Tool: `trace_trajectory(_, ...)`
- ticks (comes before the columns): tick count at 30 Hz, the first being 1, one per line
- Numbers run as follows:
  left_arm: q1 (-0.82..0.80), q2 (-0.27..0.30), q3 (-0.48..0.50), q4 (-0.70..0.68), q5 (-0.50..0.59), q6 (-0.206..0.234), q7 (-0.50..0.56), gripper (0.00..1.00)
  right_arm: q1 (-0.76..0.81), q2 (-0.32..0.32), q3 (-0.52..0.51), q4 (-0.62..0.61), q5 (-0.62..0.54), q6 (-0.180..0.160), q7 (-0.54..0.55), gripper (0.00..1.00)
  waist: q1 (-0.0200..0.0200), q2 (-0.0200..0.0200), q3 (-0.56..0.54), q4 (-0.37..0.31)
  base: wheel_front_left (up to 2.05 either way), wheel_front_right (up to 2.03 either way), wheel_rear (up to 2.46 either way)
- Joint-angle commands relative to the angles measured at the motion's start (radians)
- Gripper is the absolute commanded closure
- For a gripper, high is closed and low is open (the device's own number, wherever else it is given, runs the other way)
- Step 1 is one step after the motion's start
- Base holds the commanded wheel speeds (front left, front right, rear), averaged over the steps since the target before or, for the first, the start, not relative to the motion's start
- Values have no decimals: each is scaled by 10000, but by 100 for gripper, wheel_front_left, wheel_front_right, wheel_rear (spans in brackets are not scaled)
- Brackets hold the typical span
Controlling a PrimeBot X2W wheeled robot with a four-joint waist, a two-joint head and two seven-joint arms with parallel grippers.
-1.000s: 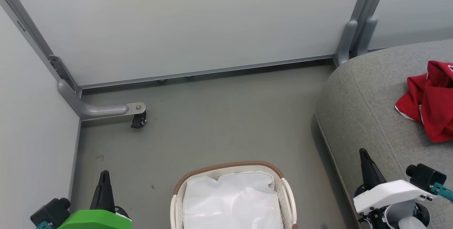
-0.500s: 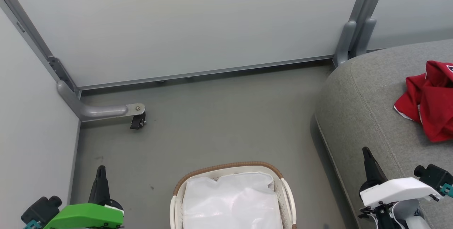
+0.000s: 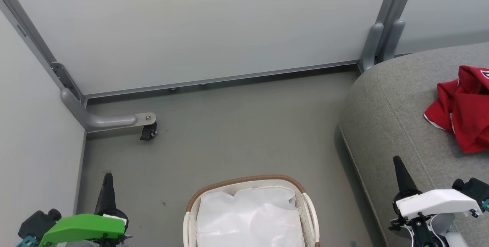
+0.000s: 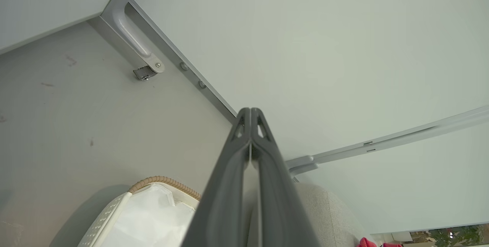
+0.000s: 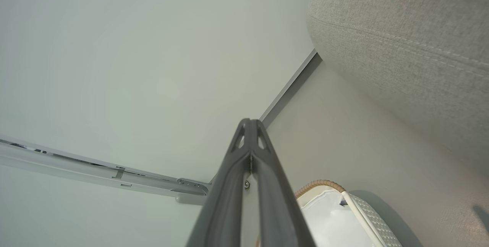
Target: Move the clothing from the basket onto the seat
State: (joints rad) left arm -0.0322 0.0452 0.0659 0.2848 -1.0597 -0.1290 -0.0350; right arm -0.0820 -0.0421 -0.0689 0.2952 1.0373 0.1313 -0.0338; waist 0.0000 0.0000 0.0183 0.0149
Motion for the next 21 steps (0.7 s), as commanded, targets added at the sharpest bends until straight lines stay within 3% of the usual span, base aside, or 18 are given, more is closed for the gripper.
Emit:
trace_trajectory(1,-274,61,68,-143,-302,-15,78,100,-213,-70,-53,-158,323,-4,83,100,0,0,-4,-3,0,0,0)
trace_trajectory(21,-486,70,222,-243,-2205,-21,604,100,-243,-84,-206,-296,2301,-5,603,100,0,0,-48,-47,0,0,0)
